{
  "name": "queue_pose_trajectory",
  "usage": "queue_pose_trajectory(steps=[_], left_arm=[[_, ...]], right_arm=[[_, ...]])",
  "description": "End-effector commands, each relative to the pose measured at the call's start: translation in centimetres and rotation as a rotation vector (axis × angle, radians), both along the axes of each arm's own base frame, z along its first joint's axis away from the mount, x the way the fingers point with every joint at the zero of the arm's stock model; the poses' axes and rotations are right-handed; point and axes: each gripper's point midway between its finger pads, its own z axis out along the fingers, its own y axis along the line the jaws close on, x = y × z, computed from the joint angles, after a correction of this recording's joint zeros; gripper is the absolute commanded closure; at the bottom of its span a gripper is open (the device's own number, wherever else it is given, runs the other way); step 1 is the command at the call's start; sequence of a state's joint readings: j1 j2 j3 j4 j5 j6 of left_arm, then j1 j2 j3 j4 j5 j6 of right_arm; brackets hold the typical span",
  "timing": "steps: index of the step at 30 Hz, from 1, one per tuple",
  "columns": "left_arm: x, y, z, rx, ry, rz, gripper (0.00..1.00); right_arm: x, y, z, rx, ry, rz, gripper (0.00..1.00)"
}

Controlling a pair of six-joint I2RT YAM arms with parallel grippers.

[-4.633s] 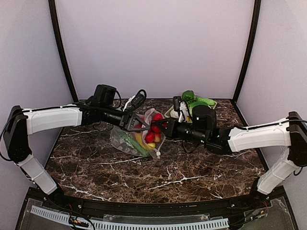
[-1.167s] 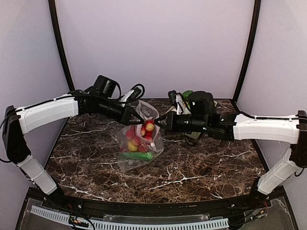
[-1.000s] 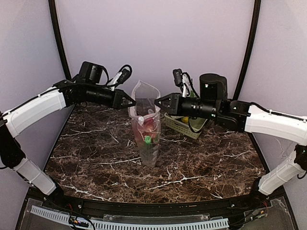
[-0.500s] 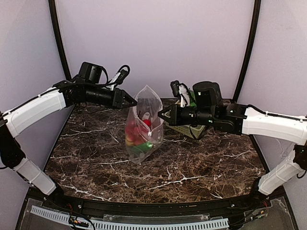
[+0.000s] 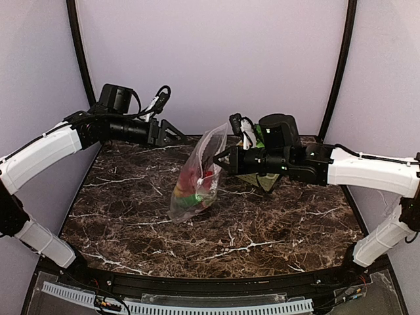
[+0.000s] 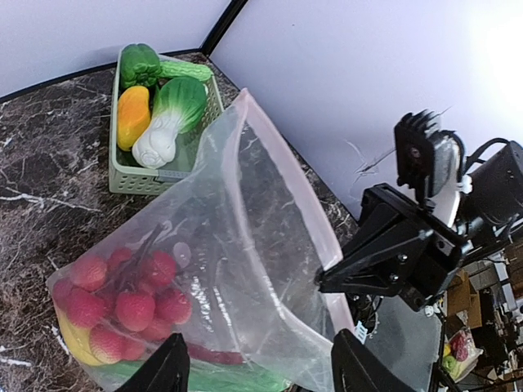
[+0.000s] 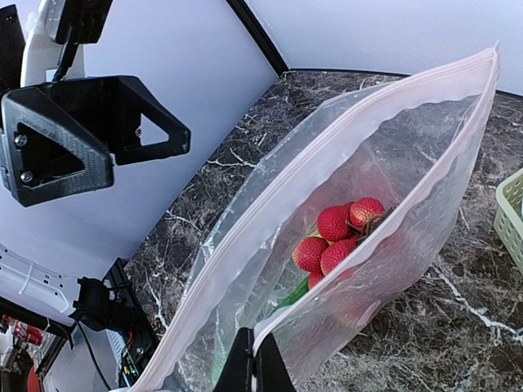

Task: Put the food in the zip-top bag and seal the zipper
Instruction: Pass from the right arm to the left

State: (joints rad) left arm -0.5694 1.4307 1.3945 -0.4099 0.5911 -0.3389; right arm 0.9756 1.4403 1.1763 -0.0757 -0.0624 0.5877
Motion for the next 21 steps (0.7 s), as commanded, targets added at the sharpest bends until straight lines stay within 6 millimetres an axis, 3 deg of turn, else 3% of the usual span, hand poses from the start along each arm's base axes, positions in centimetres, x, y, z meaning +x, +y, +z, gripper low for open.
queue_pose_trajectory(steps=[1,4,7,14,21], left_arm=[[-2.0,-0.4,3.7,-0.134,-0.003,-0.067,0.41],[-2.4,-1.2,4.4,-0.162,-0.002,-0.099,0.41],[-2.2,-1.7,3.6,-0.139,0.014,-0.099,0.41],[-1.0,-1.2,0.2,-0.046,0.045,-0.024,0.41],[-1.5,-0.9,-0.7,-0.028,0.046,-0.016,0.39]], right_arm=[[0.2,0.8,3.4,0.069,-0.065,0.004,1.00],[0.1,0.9,4.9,0.086,-0.096,0.005,1.00],[0.2,0.8,5.7,0.093,-0.118,0.000,1.00],[0.4,1.0,4.5,0.075,-0.096,-0.002,1.00],[0.2,1.2,3.6,0.068,-0.081,0.003,1.00]])
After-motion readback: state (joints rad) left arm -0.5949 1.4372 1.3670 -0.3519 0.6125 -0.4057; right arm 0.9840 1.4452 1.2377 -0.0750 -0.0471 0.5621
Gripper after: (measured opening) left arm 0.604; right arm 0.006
